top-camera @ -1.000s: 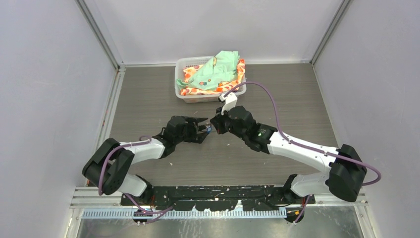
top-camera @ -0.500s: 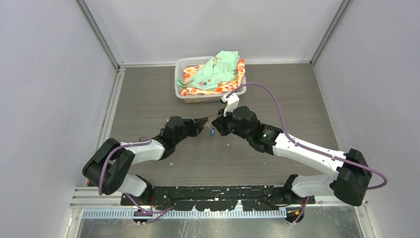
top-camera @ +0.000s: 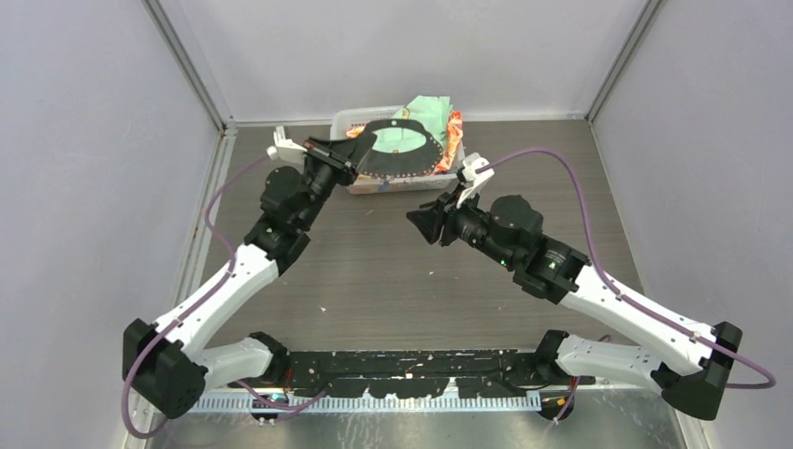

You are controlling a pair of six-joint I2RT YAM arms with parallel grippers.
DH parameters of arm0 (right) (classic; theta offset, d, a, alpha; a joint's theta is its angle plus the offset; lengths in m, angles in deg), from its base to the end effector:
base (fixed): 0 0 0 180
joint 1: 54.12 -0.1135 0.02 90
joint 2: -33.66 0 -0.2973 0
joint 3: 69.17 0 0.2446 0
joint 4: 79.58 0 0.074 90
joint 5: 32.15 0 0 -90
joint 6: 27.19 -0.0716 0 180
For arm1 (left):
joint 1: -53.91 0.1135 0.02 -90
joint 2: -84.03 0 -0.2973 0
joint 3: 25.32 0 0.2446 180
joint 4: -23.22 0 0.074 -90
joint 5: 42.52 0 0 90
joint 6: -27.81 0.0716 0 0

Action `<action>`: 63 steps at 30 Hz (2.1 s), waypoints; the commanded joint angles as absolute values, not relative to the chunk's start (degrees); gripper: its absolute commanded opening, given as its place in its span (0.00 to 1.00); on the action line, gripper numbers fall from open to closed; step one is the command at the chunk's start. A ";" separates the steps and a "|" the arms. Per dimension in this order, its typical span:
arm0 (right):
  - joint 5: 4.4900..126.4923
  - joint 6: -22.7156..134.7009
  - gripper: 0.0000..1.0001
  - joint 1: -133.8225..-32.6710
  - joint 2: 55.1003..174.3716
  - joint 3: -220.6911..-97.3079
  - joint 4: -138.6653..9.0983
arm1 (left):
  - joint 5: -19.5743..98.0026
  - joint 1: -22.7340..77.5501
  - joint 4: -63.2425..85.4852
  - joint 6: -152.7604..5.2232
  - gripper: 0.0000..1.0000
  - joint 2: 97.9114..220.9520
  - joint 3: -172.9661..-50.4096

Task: Remove the keys from the keyring

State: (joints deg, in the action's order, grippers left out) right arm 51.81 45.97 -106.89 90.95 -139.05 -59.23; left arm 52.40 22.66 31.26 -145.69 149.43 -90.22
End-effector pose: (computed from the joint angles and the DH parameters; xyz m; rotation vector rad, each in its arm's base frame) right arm 0.1524 0.1881 0.3974 -0.4689 1.7106 0.8061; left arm 0.2468 -0.1426 0.4008 -0.7961 1.4403 -1.5416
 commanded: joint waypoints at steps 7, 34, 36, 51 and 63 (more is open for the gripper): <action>57.03 49.34 0.79 -106.95 84.27 -134.49 -81.27 | 56.75 12.14 26.24 -116.51 0.01 147.13 -106.39; 45.03 62.17 0.87 -113.86 101.41 -115.34 -146.19 | 64.97 5.59 35.91 -111.32 0.01 147.27 -106.58; 42.68 64.47 0.87 -115.19 102.68 -115.93 -147.62 | 65.30 5.49 35.89 -111.48 0.01 147.15 -106.58; 39.38 64.30 0.77 -117.60 100.93 -116.45 -145.84 | 66.39 5.13 35.74 -111.50 0.01 146.55 -105.91; 43.28 47.18 0.78 -114.50 94.00 -113.51 -142.84 | 66.97 5.13 36.54 -115.43 0.00 144.55 -104.74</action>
